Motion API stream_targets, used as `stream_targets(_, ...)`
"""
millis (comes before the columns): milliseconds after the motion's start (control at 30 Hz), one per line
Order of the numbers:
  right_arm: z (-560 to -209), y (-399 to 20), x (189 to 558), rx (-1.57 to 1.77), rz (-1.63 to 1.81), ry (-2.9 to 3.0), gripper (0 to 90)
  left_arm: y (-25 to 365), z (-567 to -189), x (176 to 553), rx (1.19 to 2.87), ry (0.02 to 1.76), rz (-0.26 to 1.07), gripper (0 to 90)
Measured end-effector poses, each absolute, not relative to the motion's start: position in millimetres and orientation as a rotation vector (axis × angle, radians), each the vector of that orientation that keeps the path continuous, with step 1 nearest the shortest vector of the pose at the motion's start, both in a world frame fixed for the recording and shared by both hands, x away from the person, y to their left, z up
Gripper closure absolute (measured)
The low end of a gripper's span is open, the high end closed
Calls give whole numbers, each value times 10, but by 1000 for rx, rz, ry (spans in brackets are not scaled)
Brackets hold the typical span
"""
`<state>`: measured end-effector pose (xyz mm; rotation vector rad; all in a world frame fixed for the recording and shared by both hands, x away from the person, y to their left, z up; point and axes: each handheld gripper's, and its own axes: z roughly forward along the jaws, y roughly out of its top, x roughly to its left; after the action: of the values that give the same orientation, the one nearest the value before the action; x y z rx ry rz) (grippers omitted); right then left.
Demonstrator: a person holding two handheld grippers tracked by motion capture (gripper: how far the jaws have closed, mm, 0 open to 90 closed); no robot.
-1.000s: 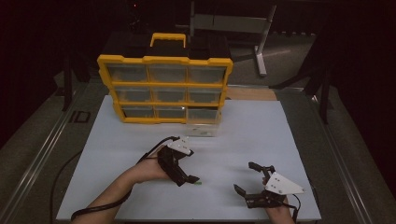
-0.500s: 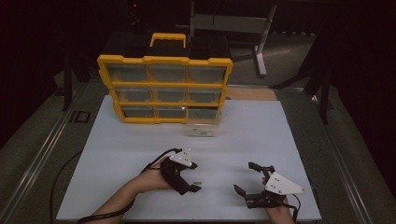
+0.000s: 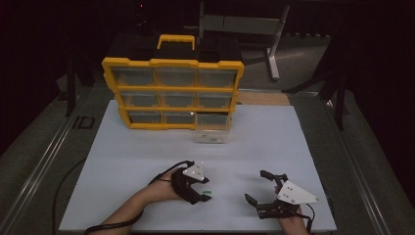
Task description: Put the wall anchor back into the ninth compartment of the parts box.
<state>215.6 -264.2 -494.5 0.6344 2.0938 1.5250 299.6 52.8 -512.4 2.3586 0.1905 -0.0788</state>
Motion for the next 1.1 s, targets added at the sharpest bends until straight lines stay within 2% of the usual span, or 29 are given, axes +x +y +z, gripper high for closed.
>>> stream_targets(167,-4945,-2643,2155,636,1525,2093,97,499,-5157,3000,2382,178,-52,535)
stream_targets(500,-4948,-2641,2158,634,1518,2095,97,486,-5161,2975,2395,173,-14,690)
stream_targets(733,-4948,-2640,2158,635,1517,2096,97,454,-5157,2930,2406,151,0,720)
stream_targets(967,-4950,-2637,2160,634,1517,2097,97,433,-5152,2923,2413,133,-23,840)
stream_targets(1100,-4948,-2635,2157,634,1513,2098,97,425,-5144,2951,2422,146,-54,844)
